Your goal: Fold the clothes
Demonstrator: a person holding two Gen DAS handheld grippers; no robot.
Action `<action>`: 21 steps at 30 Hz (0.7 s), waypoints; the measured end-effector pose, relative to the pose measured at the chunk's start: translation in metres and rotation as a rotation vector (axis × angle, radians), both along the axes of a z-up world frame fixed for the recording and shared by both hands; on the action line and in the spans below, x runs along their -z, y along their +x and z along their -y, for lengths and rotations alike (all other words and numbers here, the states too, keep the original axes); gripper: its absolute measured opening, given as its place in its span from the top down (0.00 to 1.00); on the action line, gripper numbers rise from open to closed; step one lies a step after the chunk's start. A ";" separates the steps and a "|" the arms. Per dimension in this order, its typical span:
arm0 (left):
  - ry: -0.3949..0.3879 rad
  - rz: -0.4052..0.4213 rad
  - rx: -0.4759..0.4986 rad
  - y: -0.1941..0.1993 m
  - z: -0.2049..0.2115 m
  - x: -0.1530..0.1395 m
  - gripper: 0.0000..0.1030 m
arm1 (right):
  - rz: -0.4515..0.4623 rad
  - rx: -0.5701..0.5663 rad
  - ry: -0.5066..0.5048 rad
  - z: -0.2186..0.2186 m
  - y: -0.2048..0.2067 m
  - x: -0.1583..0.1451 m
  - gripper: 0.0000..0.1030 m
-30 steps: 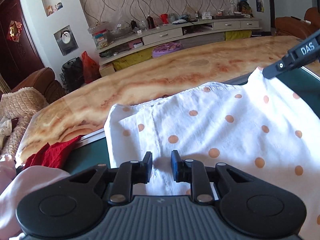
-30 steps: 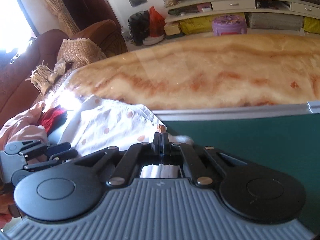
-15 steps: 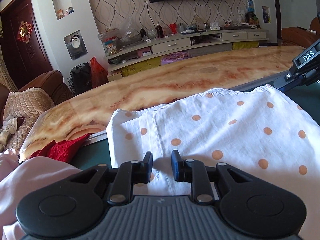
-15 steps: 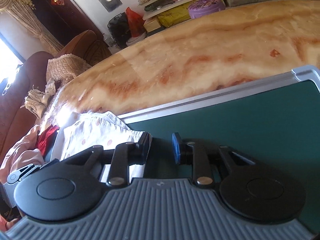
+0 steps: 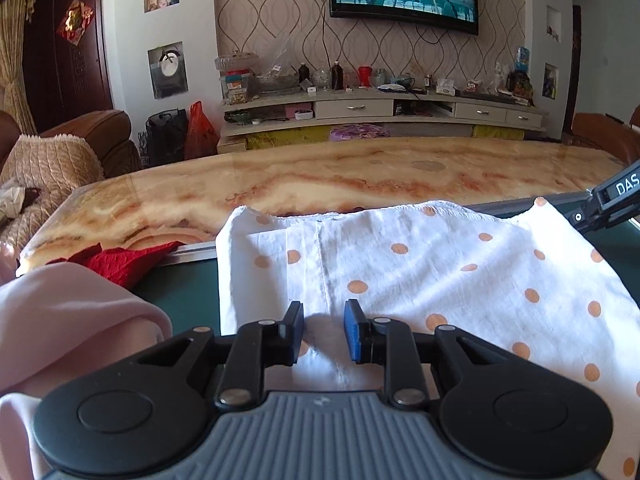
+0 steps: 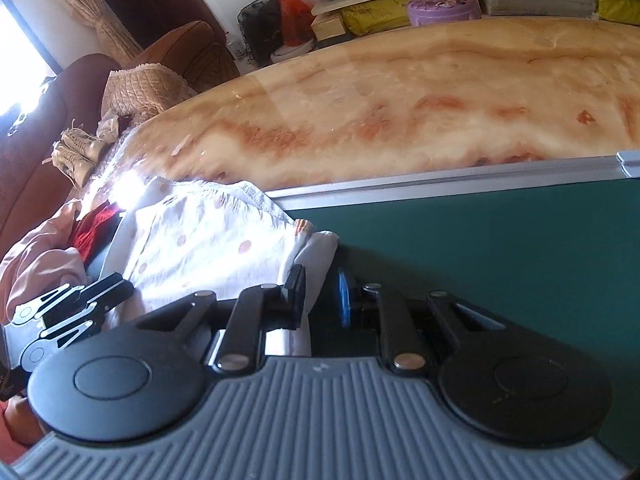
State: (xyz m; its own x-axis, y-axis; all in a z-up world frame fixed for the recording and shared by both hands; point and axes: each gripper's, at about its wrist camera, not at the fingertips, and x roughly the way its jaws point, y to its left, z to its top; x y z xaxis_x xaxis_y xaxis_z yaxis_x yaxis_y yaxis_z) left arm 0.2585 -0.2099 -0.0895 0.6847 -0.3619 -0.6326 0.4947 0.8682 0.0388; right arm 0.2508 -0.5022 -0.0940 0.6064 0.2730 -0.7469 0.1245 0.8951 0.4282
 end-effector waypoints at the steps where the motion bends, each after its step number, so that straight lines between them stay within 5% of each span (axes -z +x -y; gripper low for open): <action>1: -0.003 -0.002 -0.003 0.001 -0.001 0.001 0.73 | -0.005 0.000 0.007 -0.001 0.001 -0.001 0.79; 5: -0.004 0.001 -0.007 0.004 -0.003 0.003 0.74 | -0.014 0.030 0.055 0.004 0.002 -0.002 0.68; 11: -0.031 -0.012 -0.004 0.006 -0.006 0.003 0.74 | -0.019 0.048 0.135 0.008 0.003 0.000 0.67; 21: -0.046 -0.016 -0.014 0.007 -0.008 0.004 0.74 | -0.020 0.022 0.024 -0.011 0.005 -0.008 0.67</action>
State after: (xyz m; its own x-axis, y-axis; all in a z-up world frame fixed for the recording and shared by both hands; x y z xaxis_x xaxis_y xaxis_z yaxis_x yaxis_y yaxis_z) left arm 0.2654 -0.2021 -0.0938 0.6798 -0.3815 -0.6264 0.4826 0.8758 -0.0095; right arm 0.2560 -0.4911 -0.0858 0.5973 0.2779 -0.7523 0.1526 0.8815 0.4468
